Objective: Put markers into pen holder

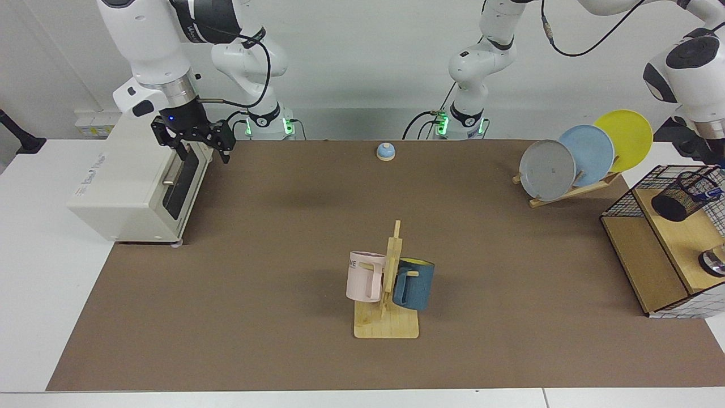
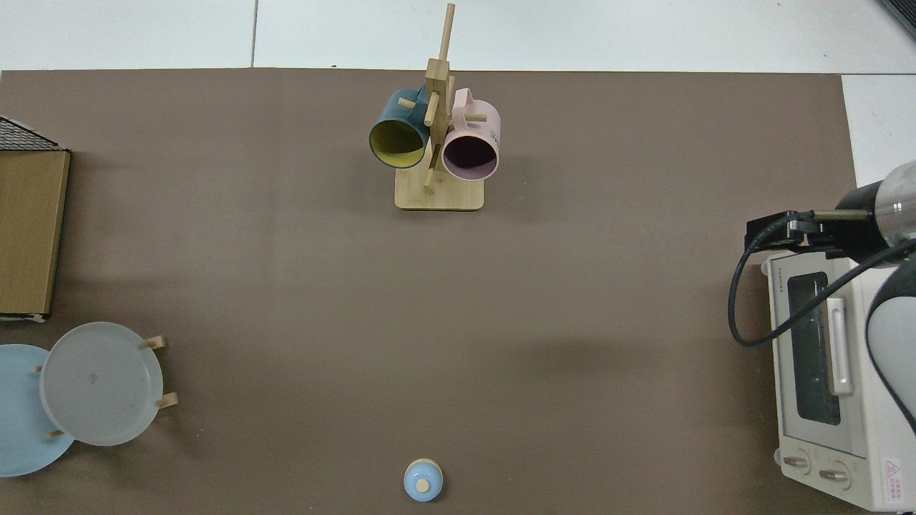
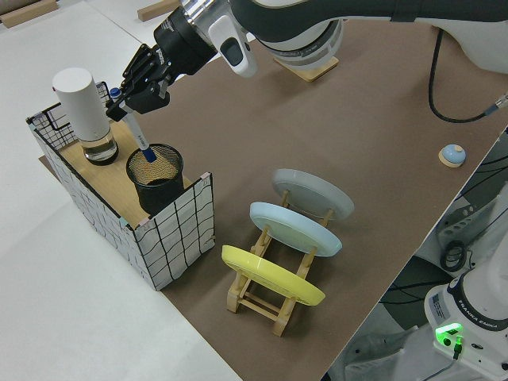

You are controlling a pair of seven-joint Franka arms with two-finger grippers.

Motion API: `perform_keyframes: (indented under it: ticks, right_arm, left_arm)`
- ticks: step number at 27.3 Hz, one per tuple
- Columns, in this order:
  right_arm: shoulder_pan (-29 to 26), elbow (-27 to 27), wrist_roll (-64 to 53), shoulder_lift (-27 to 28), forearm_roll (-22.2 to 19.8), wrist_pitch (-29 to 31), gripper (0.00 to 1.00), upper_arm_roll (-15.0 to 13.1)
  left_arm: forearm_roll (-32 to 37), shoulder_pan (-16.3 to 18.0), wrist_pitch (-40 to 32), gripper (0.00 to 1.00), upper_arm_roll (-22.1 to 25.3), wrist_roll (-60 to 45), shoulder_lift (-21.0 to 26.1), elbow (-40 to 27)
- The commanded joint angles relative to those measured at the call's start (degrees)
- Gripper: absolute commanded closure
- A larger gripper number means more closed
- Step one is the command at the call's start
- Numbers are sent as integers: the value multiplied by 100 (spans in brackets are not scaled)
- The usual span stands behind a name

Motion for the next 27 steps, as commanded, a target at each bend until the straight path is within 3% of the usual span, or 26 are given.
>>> perform_keyframes:
  ticks: [1,2,3,4,13,19,27]
  right_arm:
    - [-111,-160,-118,-147,6,38,0,64]
    - [-111,-160,-118,-147,6,38,0,64]
    - [-111,-160,-118,-147,6,38,0,64]
    - [-111,-160,-118,-147,6,38,0,64]
    - [-120,-160,-118,-147,6,38,0,64]
    - [-112,-160,-118,-147,6,47,0,64]
    - [-111,-160,-118,-147,6,38,0,64]
  left_arm:
    - [-146,108,86,97,-51,48,-47,-95]
    - [-164,99,60,62,-51,74,-47,-86]
    - [-164,90,34,14,-51,92,-47,-77]
    - [-173,90,-2,1,-51,75,-30,-16]
    - [-199,-24,-502,0,-173,39,-109,380]
    - [-1164,-68,-1029,0,-498,-13,-170,739]
    - [-1992,-68,-1811,0,-929,-1856,-258,872]
